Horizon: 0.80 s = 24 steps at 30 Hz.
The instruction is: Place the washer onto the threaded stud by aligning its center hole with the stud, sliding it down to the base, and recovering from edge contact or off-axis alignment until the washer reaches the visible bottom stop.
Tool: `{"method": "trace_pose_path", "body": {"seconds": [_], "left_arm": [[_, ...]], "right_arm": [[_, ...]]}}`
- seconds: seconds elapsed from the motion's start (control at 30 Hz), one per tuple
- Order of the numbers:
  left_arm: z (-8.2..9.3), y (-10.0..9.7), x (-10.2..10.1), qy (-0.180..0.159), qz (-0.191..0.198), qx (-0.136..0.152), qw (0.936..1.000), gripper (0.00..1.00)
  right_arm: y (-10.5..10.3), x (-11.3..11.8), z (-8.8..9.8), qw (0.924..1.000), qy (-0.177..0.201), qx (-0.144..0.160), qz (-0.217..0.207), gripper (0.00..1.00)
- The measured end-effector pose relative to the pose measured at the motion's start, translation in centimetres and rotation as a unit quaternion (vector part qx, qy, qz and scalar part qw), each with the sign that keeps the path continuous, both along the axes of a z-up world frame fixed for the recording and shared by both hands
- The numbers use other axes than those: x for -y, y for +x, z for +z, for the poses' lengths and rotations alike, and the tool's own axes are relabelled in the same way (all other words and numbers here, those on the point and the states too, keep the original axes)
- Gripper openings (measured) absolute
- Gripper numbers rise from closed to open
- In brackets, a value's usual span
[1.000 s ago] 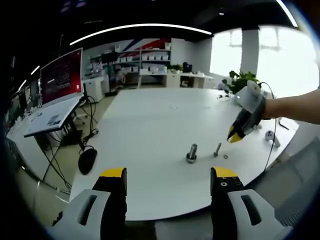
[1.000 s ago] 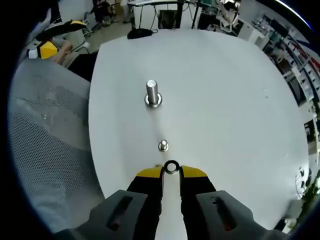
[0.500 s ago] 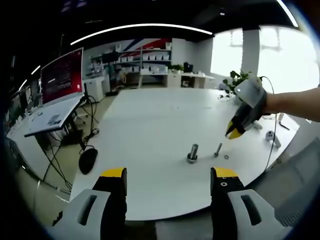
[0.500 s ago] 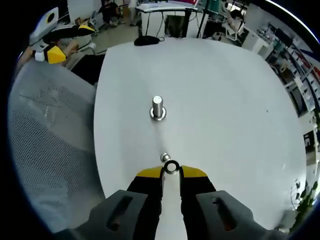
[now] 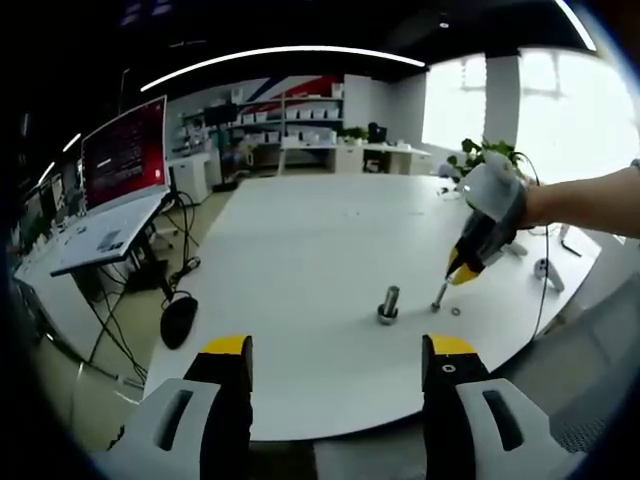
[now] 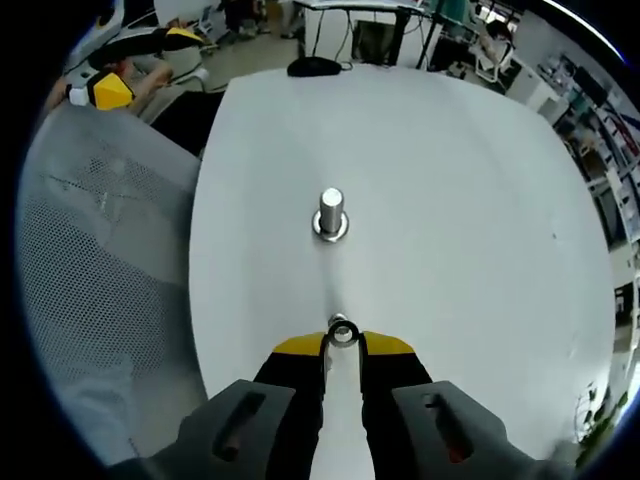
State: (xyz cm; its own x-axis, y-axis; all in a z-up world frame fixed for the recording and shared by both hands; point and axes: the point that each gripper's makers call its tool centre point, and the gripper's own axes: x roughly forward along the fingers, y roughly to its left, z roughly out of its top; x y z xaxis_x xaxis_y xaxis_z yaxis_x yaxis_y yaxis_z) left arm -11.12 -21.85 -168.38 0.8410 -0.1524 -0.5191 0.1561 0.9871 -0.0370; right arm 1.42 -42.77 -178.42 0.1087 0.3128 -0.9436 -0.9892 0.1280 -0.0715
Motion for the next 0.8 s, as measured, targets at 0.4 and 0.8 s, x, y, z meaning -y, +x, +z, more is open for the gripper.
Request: {"method": "trace_pose_path", "body": {"seconds": [0.4, 0.8], "left_arm": [[-0.14, -0.03, -0.13, -0.004, 0.005, -0.004, 1.0, 0.67], [-0.24, -0.03, -0.12, -0.004, 0.005, -0.007, 1.0, 0.67]], "right_arm": [[0.56, -0.52, -0.95, 0.9998, -0.014, -0.005, 0.012, 0.14], [0.58, 0.24, -0.7, 0.9998, -0.014, -0.009, 0.011, 0.14]]}}
